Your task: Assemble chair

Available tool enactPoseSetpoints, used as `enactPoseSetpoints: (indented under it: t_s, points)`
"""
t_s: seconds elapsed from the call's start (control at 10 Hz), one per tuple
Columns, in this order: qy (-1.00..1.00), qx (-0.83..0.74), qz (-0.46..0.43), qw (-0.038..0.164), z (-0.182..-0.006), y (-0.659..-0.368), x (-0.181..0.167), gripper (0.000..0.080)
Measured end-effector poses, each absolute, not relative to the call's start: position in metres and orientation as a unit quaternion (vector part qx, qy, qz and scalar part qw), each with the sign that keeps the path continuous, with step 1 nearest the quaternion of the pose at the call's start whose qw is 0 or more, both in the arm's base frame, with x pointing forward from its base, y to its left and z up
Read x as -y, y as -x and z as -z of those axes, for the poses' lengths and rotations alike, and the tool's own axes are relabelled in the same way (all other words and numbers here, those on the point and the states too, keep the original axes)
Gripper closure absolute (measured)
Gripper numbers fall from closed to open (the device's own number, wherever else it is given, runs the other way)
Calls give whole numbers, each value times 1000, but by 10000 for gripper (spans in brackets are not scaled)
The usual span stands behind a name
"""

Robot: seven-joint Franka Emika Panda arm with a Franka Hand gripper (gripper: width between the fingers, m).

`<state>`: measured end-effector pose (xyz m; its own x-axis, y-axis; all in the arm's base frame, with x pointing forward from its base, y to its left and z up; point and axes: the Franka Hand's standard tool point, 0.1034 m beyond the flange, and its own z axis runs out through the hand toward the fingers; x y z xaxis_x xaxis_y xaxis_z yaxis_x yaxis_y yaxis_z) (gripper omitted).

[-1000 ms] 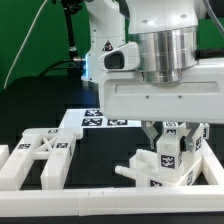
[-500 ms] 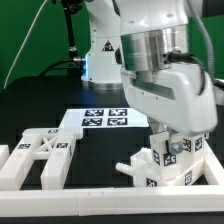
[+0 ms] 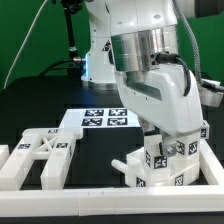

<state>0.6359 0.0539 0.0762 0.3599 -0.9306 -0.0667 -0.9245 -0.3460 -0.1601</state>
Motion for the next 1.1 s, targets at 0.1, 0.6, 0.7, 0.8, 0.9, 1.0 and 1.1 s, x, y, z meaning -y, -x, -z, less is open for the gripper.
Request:
enactPoseSetpoints:
  t_s: [0.1,0.6,0.7,0.8,0.9,1.0,1.1]
  points:
    - [876,-474,22,81,-76,-639,-51,191]
    - [973,-219,43,62,-73,-638,-48,151]
    - [976,-202,44,61,-73,-638,-48,151]
    - [987,-147,47,54,-73,-638,-50,151]
    - [995,-72,51,42,-74,-639,-55,151]
    - [996,-62,51,41,-73,-639,-51,273]
    - [995,-76,51,41,-73,-639,-50,273]
